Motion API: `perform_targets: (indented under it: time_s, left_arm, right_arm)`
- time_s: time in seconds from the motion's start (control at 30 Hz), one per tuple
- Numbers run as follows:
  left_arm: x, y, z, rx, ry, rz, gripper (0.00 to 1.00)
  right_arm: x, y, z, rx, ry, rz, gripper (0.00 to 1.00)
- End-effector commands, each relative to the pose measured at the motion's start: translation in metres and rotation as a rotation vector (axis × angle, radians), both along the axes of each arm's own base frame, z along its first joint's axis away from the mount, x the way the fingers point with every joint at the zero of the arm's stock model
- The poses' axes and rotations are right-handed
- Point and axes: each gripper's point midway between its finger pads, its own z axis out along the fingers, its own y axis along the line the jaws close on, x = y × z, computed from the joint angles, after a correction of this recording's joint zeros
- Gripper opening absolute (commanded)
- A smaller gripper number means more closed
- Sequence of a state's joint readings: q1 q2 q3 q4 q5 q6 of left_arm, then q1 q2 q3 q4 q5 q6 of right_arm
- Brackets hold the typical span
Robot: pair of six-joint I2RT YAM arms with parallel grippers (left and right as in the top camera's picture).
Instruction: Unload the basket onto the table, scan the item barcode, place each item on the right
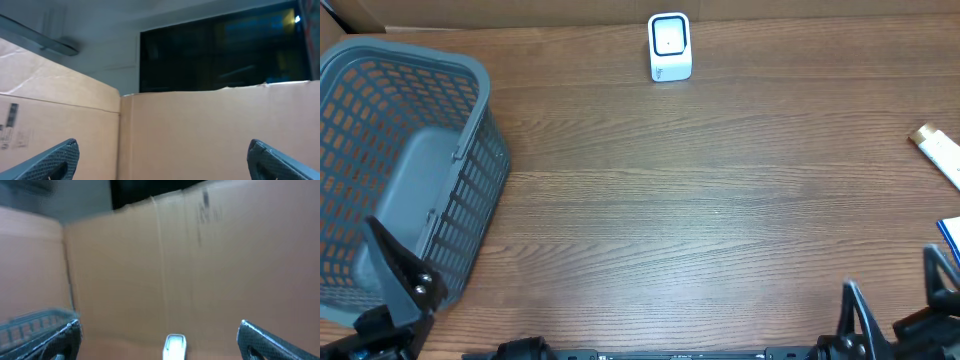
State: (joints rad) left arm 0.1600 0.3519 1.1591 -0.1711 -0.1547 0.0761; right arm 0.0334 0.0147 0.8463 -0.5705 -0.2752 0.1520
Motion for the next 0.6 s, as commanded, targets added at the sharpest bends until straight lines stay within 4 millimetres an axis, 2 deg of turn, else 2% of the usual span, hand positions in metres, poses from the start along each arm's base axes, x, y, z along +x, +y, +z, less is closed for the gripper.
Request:
perform_targets:
  time_s: [0.0, 0.17, 0.27, 0.4, 0.57]
  left_arm:
    - [-0.016, -0.017, -0.005, -0.004, -0.045, -0.111, 1.0]
    - [-0.033, -0.022, -0.029, 0.013, -0.075, -0.118, 1.0]
    - [-0.038, -0.023, -0.046, 0.026, -0.1, -0.111, 1.0]
    - [-0.033, -0.022, -0.063, 0.032, -0.092, -0.106, 1.0]
    - [-0.026, -0.022, -0.071, 0.04, -0.091, -0.114, 1.0]
  right_arm:
    - [0.018, -0.005, -0.024, -0.015, 0.06, -0.04, 1.0]
    - [0.05, 0.006, -0.059, 0.052, 0.134, 0.039, 1.0]
    - [0.072, 0.007, -0.074, 0.119, 0.121, 0.062, 1.0]
    - [0.096, 0.004, -0.092, 0.124, 0.013, 0.043, 1.0]
    - [0.108, 0.0, -0.117, 0.129, -0.12, 0.029, 1.0]
